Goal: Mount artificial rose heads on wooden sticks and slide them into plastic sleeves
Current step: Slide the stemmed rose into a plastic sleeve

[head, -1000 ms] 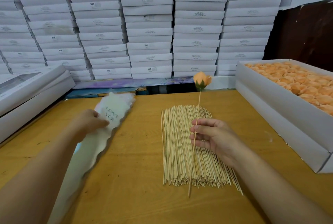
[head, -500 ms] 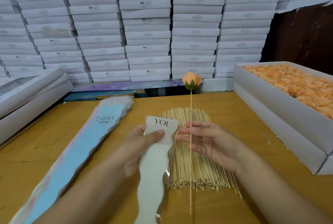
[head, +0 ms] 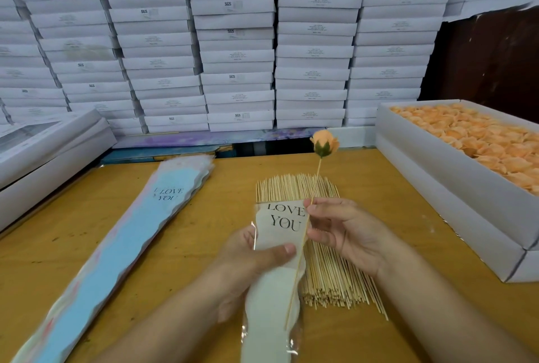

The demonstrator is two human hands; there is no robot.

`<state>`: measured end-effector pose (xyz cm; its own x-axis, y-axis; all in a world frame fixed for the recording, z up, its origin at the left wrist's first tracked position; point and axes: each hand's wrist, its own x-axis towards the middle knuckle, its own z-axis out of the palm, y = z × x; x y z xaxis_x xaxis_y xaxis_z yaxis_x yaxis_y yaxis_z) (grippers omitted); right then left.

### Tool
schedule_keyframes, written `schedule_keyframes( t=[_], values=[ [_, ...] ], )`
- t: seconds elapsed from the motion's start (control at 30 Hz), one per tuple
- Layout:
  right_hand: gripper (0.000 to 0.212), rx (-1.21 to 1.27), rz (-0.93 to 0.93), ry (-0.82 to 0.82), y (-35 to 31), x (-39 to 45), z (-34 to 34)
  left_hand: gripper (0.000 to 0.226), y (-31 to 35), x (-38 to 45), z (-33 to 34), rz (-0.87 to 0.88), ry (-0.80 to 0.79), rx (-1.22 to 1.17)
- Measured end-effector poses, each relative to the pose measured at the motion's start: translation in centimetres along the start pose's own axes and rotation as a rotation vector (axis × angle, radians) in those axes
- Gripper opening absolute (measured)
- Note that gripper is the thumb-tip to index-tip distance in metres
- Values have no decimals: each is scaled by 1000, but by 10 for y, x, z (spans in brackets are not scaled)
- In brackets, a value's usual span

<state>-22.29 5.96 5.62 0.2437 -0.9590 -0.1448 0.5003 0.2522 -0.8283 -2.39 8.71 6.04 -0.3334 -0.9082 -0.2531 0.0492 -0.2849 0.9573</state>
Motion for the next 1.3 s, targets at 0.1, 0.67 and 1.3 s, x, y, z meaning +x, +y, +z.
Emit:
schedule_keyframes(
  t=[0.1, 0.67, 1.3],
  values=[
    [18, -14, -10, 50, 0, 0, 1, 20, -6, -8, 4, -2, -17, 72],
    [26, -135, -5, 60, -4, -3, 3, 83, 16, -33, -59, -150, -415, 484],
    [12, -316, -9, -10, 0, -5, 4, 10, 29, 41, -7, 34, 128, -30]
  ],
)
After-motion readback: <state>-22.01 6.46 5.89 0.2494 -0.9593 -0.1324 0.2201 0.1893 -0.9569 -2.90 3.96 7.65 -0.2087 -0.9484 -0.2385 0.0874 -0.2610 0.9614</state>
